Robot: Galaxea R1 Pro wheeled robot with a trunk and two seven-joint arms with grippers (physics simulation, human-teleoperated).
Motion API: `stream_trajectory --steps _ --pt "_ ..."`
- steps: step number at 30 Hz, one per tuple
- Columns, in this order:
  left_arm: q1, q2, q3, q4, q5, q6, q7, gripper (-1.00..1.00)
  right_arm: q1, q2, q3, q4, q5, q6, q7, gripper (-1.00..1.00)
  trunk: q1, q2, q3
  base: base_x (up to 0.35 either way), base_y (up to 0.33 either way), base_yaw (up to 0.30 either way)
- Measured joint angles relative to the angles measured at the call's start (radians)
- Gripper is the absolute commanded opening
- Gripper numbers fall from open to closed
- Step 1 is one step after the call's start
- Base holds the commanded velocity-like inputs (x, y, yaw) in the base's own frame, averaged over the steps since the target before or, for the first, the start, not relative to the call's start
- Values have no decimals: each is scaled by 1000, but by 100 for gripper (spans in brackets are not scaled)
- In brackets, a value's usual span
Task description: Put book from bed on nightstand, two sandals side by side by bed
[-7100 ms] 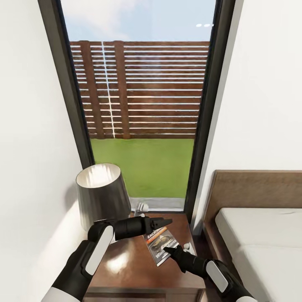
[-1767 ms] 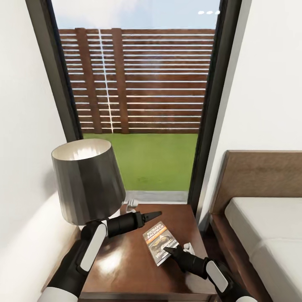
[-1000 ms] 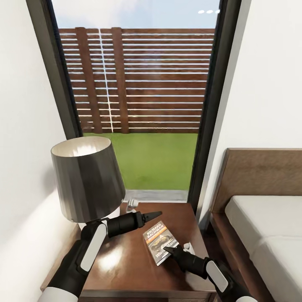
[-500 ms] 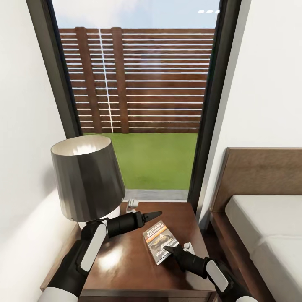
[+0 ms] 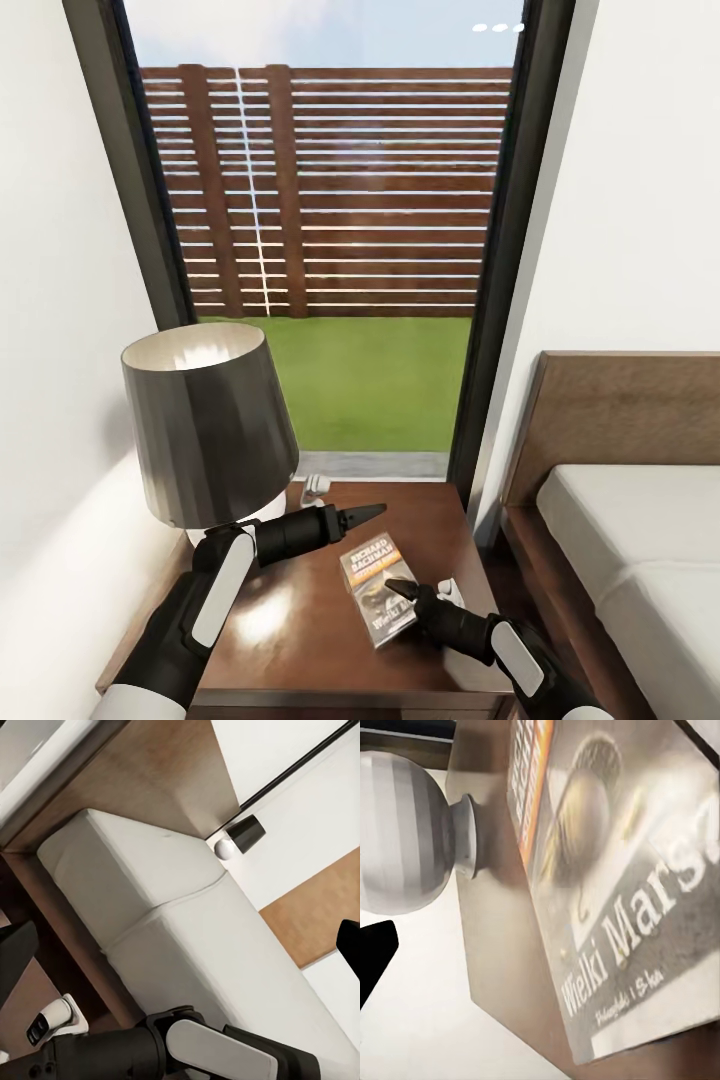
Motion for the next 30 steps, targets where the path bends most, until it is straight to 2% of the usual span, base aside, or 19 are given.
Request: stream_trajectory --steps 10,30 --pt "0 0 0 0 0 0 0 100 0 0 0 0 0 0 0 100 0 0 0 -5 0 0" --pt "0 0 0 1 -1 -2 0 100 0 0 0 0 0 0 0 100 0 0 0 -145 0 0"
